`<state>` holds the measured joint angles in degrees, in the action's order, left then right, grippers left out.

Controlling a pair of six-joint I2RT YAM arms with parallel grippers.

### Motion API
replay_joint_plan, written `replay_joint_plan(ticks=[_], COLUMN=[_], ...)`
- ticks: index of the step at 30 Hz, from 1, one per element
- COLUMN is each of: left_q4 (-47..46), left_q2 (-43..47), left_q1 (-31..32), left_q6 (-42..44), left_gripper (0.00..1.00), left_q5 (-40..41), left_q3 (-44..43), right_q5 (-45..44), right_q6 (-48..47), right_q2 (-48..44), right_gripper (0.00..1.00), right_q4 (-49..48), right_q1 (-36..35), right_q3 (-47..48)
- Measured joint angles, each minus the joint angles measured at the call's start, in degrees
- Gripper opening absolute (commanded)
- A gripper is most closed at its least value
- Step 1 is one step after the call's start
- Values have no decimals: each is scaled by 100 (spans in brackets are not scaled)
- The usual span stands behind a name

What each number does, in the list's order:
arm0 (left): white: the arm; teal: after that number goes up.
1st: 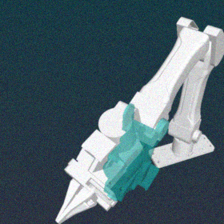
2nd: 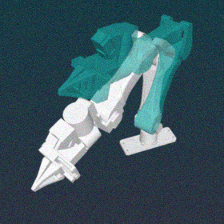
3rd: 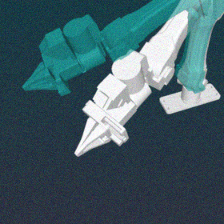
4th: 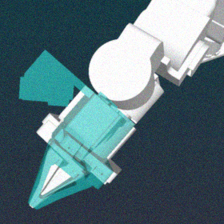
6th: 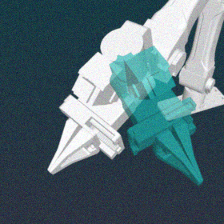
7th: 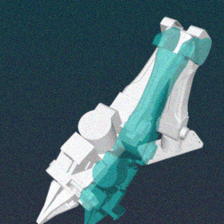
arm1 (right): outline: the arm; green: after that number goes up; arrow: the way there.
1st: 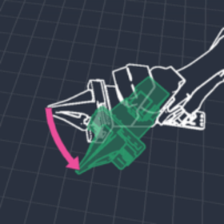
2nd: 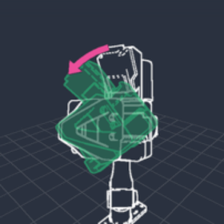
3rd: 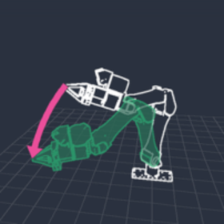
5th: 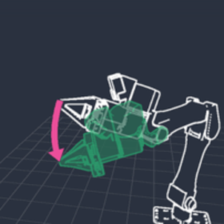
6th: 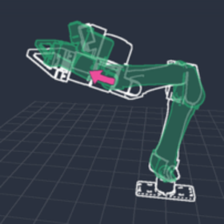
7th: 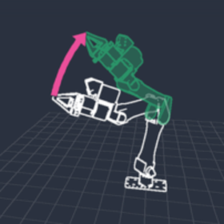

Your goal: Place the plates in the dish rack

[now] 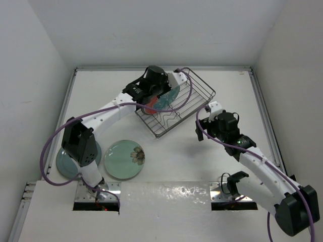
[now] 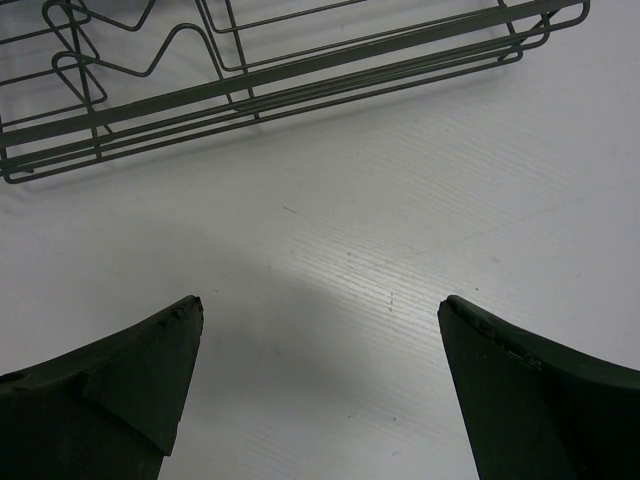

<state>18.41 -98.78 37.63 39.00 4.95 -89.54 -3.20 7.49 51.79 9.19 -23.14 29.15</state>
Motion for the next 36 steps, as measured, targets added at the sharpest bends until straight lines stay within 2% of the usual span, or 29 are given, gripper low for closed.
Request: replay_joint_plan(ticks=[4,12,13,15,16,19,27,33,36], left_q4=[-94,-280,-278,-282,-337,-621,-721,-323,37], left_q2=[-2,-7,-9,-13,-15,-13,-13,7,225], left_q1=[0,0,0,0,0,0,0,0,0], left_q6=[63,116,114,116,131,153,144,-122,-411], left_gripper=[0,0,8,16,25,38,48,80,86], left_q5=[-72,-96,-94,-72,-37,68,214,162,293], left_q3=[428,527,527,527,527,487,168,-562,-1008], right_q5=[0,-2,-2,-2,0,0,4,44,48], right_q6=[0,0,-2,0,-2,-2,0,0,2], right_q2=[0,-26,-31,-31,-31,-33,-37,-37,-24], right_gripper=[99,99,99,99,99,99,99,99,99], right_q4=[4,37,37,37,39,42,42,44,55], right_q1=[0,0,0,0,0,0,0,0,0], right_q3=[0,0,0,0,0,0,0,0,2])
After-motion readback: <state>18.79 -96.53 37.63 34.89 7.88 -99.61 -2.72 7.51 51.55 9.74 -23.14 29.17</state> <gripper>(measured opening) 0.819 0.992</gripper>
